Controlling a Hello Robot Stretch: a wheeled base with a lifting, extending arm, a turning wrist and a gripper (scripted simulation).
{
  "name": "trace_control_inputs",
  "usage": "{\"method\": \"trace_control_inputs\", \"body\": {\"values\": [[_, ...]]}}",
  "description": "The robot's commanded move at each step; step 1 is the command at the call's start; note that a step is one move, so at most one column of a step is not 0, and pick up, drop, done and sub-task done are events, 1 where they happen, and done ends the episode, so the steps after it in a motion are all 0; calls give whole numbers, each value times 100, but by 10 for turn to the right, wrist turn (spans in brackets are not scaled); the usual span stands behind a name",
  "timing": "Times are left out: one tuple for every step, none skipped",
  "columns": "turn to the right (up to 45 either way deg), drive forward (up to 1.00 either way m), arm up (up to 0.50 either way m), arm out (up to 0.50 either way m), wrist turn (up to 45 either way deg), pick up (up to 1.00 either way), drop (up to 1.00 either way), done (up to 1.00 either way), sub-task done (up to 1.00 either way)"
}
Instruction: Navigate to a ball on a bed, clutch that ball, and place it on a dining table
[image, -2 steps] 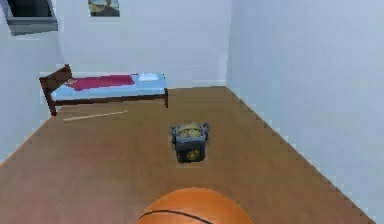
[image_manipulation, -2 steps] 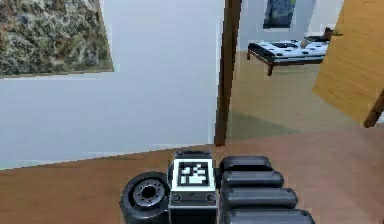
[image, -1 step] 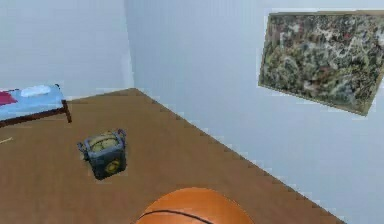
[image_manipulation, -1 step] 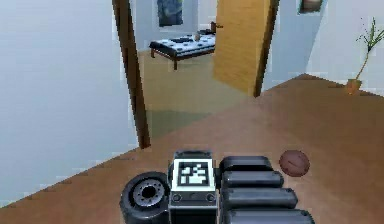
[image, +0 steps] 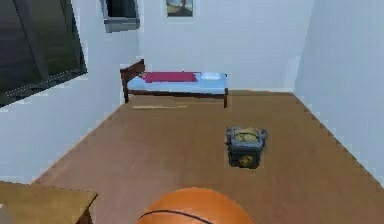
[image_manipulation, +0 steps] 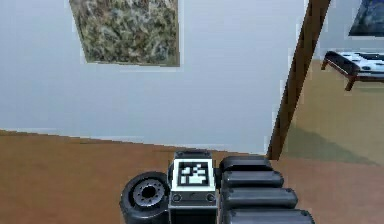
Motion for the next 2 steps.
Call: {"method": "trace_control_inputs", "body": {"values": [[-450, 0, 0, 0, 0, 0, 0, 0, 0], [-450, 0, 0, 0, 0, 0, 0, 0, 0]]}}
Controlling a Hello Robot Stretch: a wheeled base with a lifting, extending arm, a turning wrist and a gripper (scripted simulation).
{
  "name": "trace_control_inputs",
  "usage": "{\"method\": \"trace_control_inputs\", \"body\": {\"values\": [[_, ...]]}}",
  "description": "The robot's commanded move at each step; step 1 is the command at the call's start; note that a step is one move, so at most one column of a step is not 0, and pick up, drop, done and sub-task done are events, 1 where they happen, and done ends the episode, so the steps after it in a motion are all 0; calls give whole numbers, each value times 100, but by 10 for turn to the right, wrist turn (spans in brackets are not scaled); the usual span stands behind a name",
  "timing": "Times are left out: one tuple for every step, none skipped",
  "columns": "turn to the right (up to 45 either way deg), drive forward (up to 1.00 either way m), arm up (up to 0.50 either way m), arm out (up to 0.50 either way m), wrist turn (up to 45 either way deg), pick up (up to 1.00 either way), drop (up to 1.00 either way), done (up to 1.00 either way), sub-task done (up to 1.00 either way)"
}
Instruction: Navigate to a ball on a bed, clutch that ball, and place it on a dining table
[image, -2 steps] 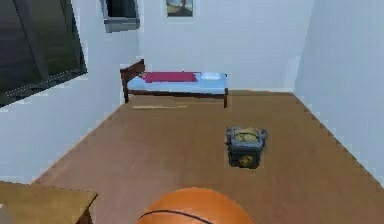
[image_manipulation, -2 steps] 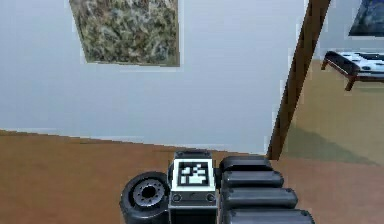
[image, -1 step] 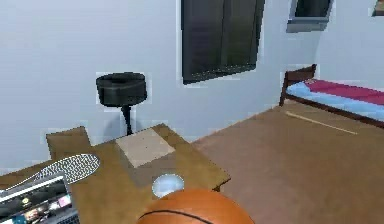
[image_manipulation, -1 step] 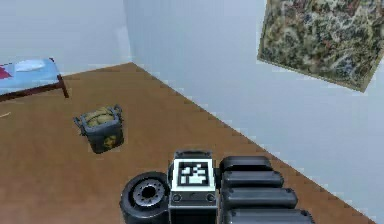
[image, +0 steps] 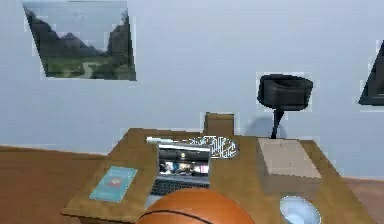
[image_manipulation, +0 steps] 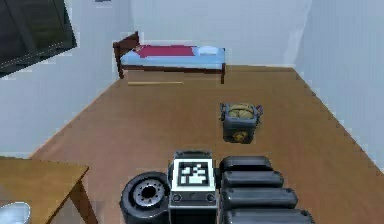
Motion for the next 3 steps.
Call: {"method": "trace_control_inputs", "body": {"values": [[-360, 0, 0, 0, 0, 0, 0, 0, 0], [-450, 0, 0, 0, 0, 0, 0, 0, 0], [-450, 0, 0, 0, 0, 0, 0, 0, 0]]}}
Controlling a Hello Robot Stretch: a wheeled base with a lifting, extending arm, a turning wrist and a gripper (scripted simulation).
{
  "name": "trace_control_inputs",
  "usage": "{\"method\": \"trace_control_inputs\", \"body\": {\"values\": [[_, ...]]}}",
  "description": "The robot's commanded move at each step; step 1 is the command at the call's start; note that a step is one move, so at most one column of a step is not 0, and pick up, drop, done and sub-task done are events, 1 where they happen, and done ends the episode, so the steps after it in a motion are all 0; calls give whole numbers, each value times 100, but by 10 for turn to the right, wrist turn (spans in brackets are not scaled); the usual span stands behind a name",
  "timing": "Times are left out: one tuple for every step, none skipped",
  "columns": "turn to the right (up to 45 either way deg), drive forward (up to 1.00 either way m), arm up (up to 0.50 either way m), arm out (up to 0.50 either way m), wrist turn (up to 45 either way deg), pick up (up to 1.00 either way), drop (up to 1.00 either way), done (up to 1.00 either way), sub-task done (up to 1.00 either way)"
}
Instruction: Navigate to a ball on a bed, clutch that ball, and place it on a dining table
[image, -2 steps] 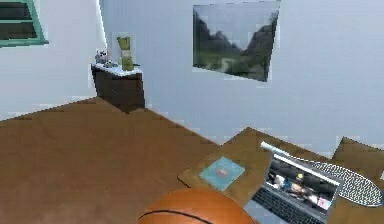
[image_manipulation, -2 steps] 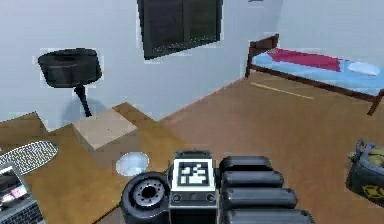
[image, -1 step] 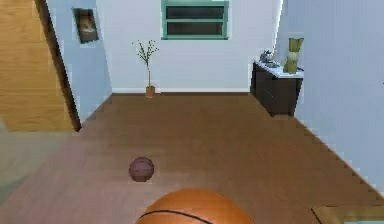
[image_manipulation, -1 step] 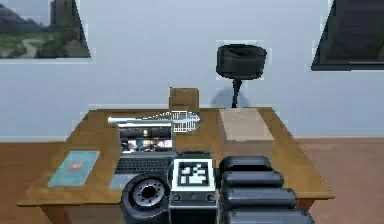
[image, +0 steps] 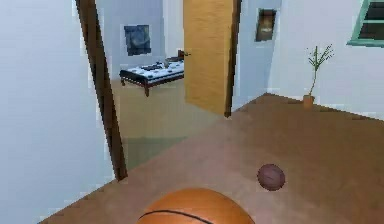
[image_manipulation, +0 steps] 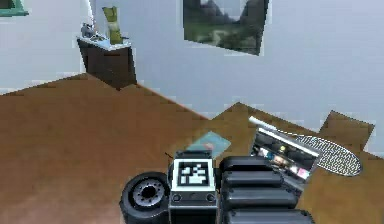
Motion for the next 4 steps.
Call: {"method": "trace_control_inputs", "body": {"values": [[-450, 0, 0, 0, 0, 0, 0, 0, 0], [-420, 0, 0, 0, 0, 0, 0, 0, 0], [450, 0, 0, 0, 0, 0, 0, 0, 0], [450, 0, 0, 0, 0, 0, 0, 0, 0]]}}
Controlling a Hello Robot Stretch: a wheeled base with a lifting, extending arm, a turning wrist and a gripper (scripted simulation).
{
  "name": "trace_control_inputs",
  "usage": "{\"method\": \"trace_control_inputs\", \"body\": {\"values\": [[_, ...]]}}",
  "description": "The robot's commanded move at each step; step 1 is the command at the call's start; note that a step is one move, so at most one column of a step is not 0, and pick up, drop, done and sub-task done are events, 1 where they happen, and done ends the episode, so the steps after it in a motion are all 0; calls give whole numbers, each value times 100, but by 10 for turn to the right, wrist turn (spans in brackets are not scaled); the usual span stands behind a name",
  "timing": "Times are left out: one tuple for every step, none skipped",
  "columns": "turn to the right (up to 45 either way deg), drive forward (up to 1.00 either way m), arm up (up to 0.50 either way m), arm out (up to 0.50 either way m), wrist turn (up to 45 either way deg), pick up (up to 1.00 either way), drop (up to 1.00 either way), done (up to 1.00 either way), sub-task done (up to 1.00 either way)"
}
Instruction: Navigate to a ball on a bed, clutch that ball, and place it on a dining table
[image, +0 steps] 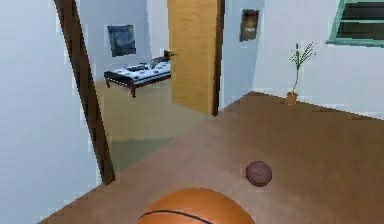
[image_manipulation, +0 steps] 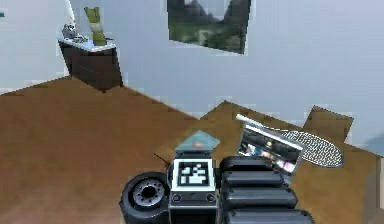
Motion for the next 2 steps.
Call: {"method": "trace_control_inputs", "body": {"values": [[450, 0, 0, 0, 0, 0, 0, 0, 0], [300, 0, 0, 0, 0, 0, 0, 0, 0]]}}
